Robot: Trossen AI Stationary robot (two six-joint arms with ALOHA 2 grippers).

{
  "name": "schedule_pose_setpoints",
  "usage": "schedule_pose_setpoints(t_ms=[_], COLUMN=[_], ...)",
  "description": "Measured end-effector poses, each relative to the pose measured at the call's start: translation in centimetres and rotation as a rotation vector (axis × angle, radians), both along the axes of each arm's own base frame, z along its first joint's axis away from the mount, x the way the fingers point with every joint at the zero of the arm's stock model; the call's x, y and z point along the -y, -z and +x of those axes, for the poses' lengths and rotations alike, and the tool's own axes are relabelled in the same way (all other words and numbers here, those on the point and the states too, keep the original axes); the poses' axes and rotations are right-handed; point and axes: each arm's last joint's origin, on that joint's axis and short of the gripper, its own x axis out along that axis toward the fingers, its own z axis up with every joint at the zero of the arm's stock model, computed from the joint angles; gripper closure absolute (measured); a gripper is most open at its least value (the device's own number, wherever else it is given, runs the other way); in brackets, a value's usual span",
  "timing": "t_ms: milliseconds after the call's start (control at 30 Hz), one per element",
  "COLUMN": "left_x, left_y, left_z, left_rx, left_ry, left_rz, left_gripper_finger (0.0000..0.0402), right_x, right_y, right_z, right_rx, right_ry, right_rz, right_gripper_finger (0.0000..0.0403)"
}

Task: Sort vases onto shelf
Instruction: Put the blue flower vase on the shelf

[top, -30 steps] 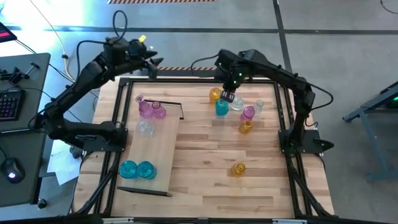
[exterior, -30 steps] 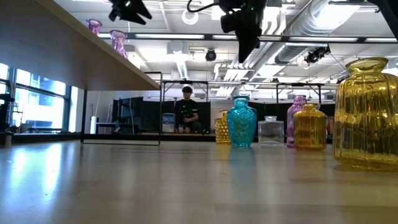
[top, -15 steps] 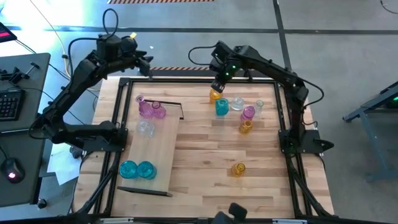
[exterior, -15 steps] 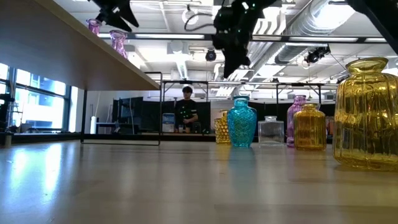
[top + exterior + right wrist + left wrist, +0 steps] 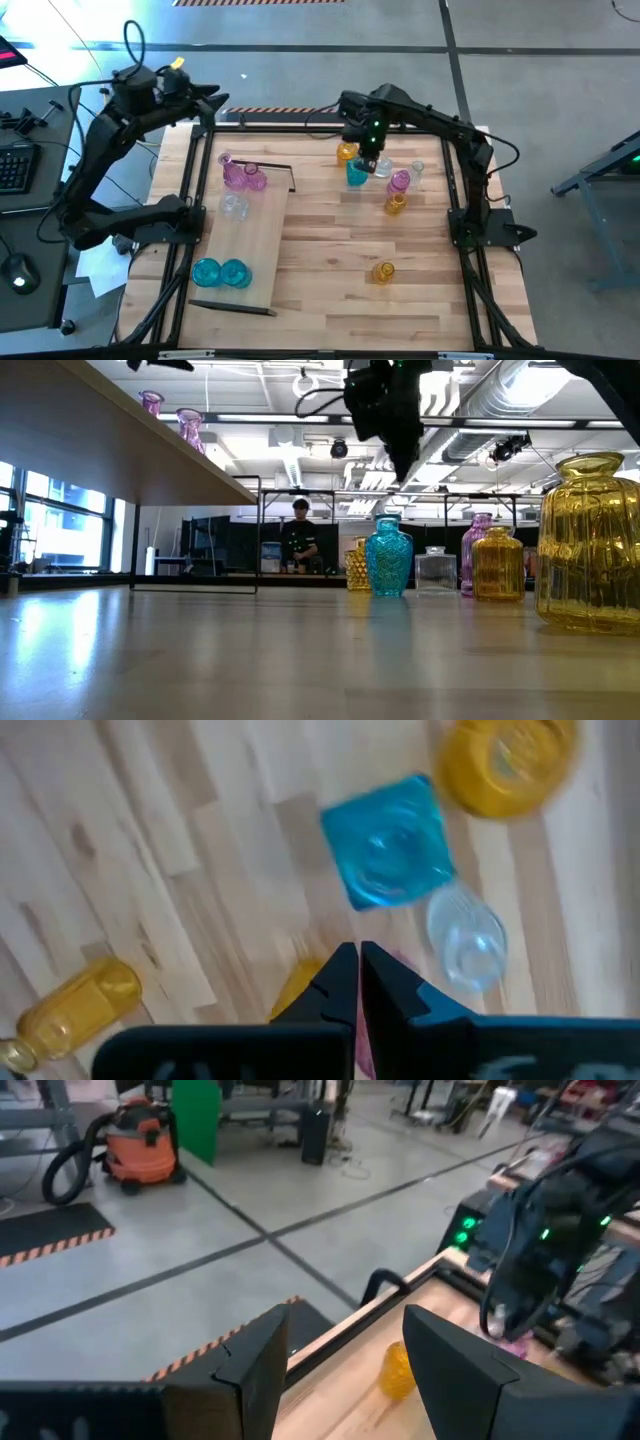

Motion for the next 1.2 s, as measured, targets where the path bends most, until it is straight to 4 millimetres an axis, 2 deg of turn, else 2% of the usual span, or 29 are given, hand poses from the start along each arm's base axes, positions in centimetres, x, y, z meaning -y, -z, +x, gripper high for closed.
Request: schedule_pose_setpoints(t_ms=[167, 333, 433, 667, 767, 867, 1200], left_x=[0.7, 0.8, 0.8, 0.7, 0.7, 0.7, 0.7], left_y=[-0.3, -0.2, 0.1, 0.2, 0.2, 0.2, 0.2], left_z=[-0.5, -0.6, -0.6, -0.6, -0.6, -0.6, -0.6], left_rx=[0.028, 0.032, 0.015, 0.008, 0.009, 0.009, 0.004], left_ry=[-0.006, -0.01, -0.011, -0.017, -0.017, -0.018, -0.019], left_rz=[0.004, -0.014, -0.036, -0.052, -0.051, -0.051, -0.046], left_gripper_finger=[0.0216, 0.0216, 0.0216, 0.0216, 0.0216, 0.0216, 0.0216], right_x=[-1.1, -0.9, -0.6, 0.2, 0.5, 0.6, -0.4], right_y=[-0.2, -0.3, -0.3, 0.0, 0.5, 1.4, 5.1], right_z=[2.1, 2.2, 2.0, 1.6, 1.8, 2.2, 4.5], right_rx=[0.137, 0.16, 0.164, 0.171, 0.132, 0.096, -0.04], right_ry=[-0.076, -0.091, -0.084, -0.039, -0.029, -0.01, 0.073], right_rz=[-0.073, -0.071, -0.049, 0.009, -0.02, -0.022, -0.006], right_gripper_finger=[0.0403, 0.0386, 0.034, 0.0185, 0.0144, 0.013, 0.0128])
